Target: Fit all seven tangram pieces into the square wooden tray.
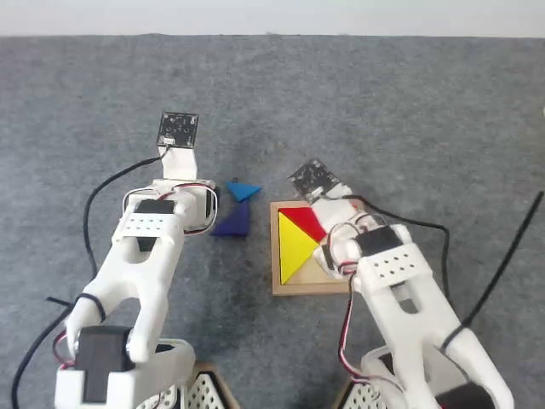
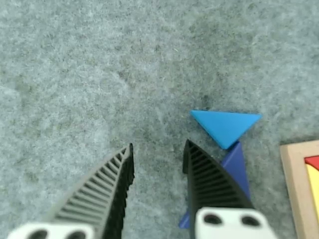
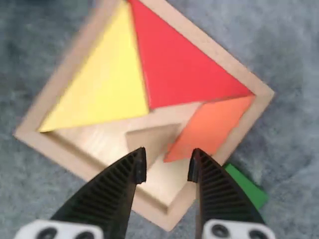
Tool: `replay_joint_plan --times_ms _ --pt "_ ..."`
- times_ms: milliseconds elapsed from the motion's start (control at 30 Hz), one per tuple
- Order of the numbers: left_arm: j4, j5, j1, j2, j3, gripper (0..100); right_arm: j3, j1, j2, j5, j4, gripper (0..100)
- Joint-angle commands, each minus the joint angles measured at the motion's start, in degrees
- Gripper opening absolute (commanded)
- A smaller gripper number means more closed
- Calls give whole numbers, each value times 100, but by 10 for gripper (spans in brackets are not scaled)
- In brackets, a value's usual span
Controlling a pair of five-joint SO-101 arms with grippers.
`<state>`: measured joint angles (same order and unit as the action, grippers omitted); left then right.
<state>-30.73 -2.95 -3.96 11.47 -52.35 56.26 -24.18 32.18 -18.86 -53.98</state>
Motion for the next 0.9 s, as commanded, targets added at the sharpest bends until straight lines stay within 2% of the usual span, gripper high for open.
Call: replay_joint_plan --times_ms 0,433,667,867 --pt "141 70 44 255 13 161 97 -119 207 97 22 143" --pt "141 70 35 255 13 161 -18 -101 -1437 79 778 143" --pt "132 70 35 273 13 162 -695 708 -1815 97 716 143" --pt "123 70 35 290 13 162 -1020 778 -2035 105 725 143"
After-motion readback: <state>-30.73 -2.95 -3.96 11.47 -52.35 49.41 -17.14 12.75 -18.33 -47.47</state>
